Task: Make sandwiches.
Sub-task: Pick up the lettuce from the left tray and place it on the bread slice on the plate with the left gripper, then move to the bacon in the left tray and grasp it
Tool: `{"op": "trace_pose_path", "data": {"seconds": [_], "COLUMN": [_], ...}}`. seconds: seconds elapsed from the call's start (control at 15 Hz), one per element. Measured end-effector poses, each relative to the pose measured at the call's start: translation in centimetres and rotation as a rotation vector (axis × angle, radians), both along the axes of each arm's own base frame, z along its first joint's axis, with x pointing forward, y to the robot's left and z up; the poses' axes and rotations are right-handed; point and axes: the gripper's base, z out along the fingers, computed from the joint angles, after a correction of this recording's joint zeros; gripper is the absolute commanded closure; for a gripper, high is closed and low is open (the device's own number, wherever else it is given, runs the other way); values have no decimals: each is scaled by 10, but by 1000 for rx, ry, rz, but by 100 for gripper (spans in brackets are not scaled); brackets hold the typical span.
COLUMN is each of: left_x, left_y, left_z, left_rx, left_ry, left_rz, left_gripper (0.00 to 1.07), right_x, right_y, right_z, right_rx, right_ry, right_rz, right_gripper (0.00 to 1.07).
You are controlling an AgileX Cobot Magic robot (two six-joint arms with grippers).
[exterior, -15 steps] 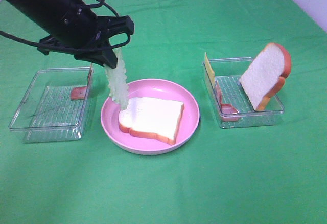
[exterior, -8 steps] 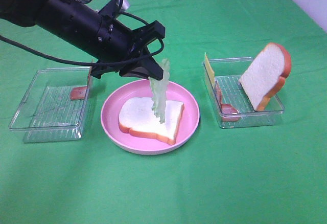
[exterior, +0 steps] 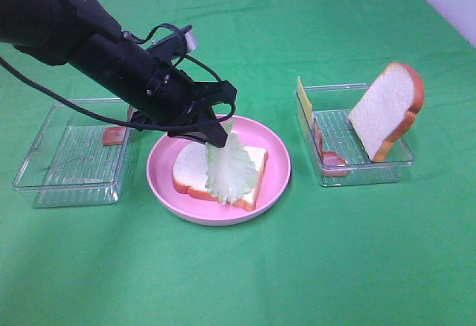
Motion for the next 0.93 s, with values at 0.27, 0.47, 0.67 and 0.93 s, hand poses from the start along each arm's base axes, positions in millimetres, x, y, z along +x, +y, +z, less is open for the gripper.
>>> {"op": "trace_pose_path", "data": {"seconds": [0.27, 0.47, 0.67, 0.93], "left_x": [5, 6, 10, 27], "left_y": [7, 8, 7, -1], "left_z": [-3, -4, 0, 39], "left_rx": [68, 76, 81, 96], "left_ry": [-4, -10, -41, -64], "left_rz": [89, 97, 95, 57], "left_gripper": [93, 45, 28, 28], "right_x": [0, 0, 0, 0], "right_y": [0, 0, 0, 0], "right_z": [0, 0, 0, 0], "right_rx": [0, 0, 0, 0], "right_ry": [0, 0, 0, 0], "right_rz": [0, 0, 0, 0], "right_gripper": [34, 34, 34, 34]}}
